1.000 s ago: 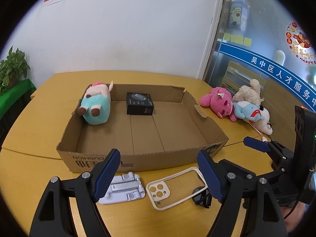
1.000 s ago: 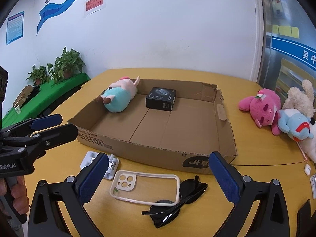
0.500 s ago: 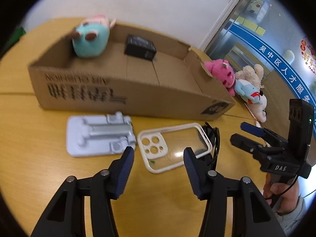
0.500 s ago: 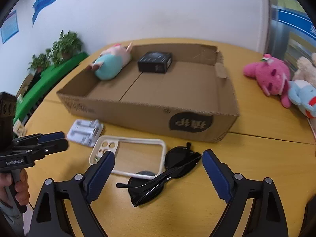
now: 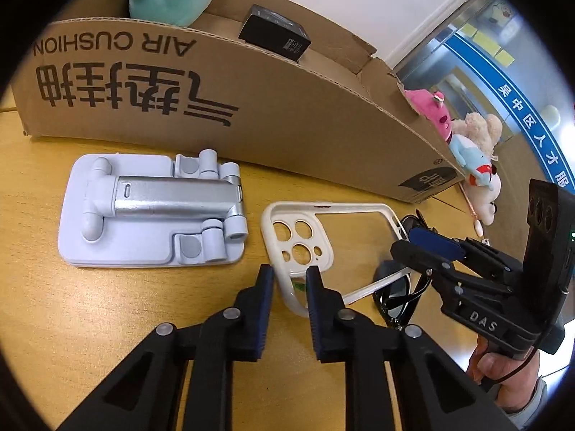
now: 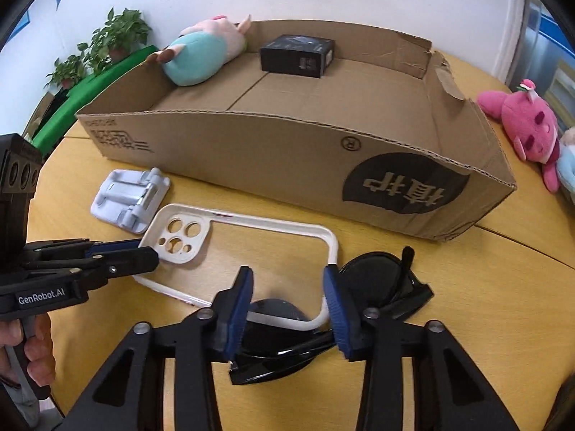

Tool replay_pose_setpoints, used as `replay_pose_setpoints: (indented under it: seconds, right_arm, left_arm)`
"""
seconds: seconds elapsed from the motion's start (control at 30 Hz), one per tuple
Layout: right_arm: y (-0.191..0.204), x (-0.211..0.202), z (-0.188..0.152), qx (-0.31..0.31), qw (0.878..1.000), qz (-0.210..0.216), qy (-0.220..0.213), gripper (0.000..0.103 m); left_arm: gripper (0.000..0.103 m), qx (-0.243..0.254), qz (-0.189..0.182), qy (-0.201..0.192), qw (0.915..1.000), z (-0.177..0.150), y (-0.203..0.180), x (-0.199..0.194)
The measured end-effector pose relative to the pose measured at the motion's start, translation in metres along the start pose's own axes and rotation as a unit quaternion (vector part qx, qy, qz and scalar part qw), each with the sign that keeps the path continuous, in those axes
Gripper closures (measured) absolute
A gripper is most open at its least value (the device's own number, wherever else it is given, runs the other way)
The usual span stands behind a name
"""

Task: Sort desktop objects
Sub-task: 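Lower the left gripper onto the clear phone case rim and close, then carry the phone case with the left gripper into the box and release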

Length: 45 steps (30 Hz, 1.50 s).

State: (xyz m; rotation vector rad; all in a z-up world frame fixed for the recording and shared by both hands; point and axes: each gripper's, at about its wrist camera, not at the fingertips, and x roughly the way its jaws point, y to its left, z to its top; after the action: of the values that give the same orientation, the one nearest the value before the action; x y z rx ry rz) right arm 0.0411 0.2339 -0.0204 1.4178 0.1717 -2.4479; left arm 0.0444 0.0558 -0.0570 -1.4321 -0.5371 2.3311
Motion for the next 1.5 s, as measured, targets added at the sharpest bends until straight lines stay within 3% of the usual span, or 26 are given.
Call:
replay_pose_setpoints:
  seconds: [0.13, 0.23, 0.37, 0.53, 0.8, 1.07, 1.23, 1.43, 1.5]
  right_arm:
    - [-0.011, -0.002, 0.0, 0.02, 1.0, -0.011, -0.004, 0.074]
    - [-0.018, 0.004, -0.001, 0.033, 0.999, -0.011, 0.006, 0.073]
    - [-0.009, 0.007, 0.0, 0.02, 1.0, -0.01, 0.01, 0.073]
    - [-0.004, -0.003, 0.0, 0.025, 1.0, -0.001, -0.003, 0.088]
    - [0.035, -0.027, 0.005, -0.006, 0.999, 0.025, -0.028, 0.088]
    - [0.1, -0.018, -0.002, -0.055, 0.995, 0.081, -0.009, 0.086]
    - [0.135, 0.004, -0.016, -0.077, 0.991, 0.106, 0.025, 0.085]
    - [0.146, 0.01, -0.019, -0.079, 0.991, 0.1, 0.031, 0.085]
    - [0.147, 0.009, -0.02, -0.081, 0.992, 0.096, 0.03, 0.076]
  left_arm:
    - [0.095, -0.003, 0.005, 0.0, 1.0, 0.0, 0.004, 0.0]
    - [0.096, -0.012, -0.006, 0.001, 0.9999, 0.0, 0.01, 0.0]
    - [0.096, -0.004, 0.005, -0.001, 1.0, 0.002, 0.008, -0.001]
    - [0.097, -0.022, -0.001, -0.008, 0.9997, -0.001, 0.023, -0.01]
    - [0.097, -0.027, 0.008, -0.043, 0.9987, -0.01, 0.036, -0.055]
    - [0.096, -0.043, 0.059, -0.083, 0.9938, -0.025, 0.068, -0.119]
    - [0.095, -0.056, 0.101, -0.072, 0.9907, -0.04, 0.089, -0.128]
    - [0.095, -0.079, 0.098, -0.043, 0.9912, -0.054, 0.109, -0.115]
    - [0.095, -0.086, 0.09, -0.034, 0.9916, -0.059, 0.113, -0.112]
